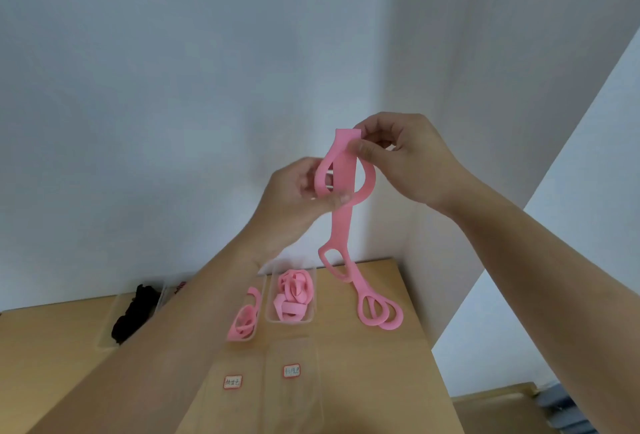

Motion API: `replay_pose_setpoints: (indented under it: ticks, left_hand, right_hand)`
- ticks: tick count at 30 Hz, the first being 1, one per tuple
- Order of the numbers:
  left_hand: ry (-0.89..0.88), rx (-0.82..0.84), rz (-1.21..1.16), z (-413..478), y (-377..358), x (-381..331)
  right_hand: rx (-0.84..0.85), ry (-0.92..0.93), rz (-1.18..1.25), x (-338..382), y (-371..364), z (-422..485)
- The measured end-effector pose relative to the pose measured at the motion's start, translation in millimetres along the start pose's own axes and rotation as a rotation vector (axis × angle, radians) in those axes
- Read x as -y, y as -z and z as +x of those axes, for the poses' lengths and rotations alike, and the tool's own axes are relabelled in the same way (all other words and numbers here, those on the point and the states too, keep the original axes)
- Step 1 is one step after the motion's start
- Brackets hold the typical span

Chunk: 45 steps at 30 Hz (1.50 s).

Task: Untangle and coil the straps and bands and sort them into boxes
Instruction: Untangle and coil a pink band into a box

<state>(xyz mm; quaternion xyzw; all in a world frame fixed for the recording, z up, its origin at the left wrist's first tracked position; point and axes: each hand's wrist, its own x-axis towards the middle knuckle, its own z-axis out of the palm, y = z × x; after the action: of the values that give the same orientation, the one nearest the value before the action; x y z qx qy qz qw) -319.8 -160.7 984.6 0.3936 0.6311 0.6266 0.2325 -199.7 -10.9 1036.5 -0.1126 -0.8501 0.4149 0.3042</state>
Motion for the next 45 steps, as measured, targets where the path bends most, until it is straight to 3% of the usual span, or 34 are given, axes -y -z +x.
replay_pose_setpoints:
  ticks: [9, 15, 18, 24, 27, 39, 45]
  left_hand:
    - [0.117, -0.088, -0.072, -6, -29, 32]
    - [0.215, -0.165, -0.058, 7, -42, 35]
    - [0.286, -0.161, -0.097, 14, -45, 35]
    - [0.456, -0.104, -0.404, 27, -45, 24]
    - [0.489, -0.041, -0.484, 31, -44, 19]
    - [0.512, 0.041, -0.592, 39, -38, -1]
    - [0.393, 0.058, -0.347, 39, -39, 3]
  right_hand:
    - [-0.041, -0.016, -0.106, -8, 7, 7]
    - [-0.063, 0.071, -0.161, -15, 10, 2]
    - [-0.052, 0.2, -0.26, -24, 11, -6]
    - [-0.087, 0.584, -0.515, -51, 11, -25]
    - [-0.089, 0.674, -0.619, -65, 12, -33]
    - [-0.029, 0.67, -0.67, -89, 9, -45]
    - [-0.059, 0.66, -0.671, -93, 2, -47]
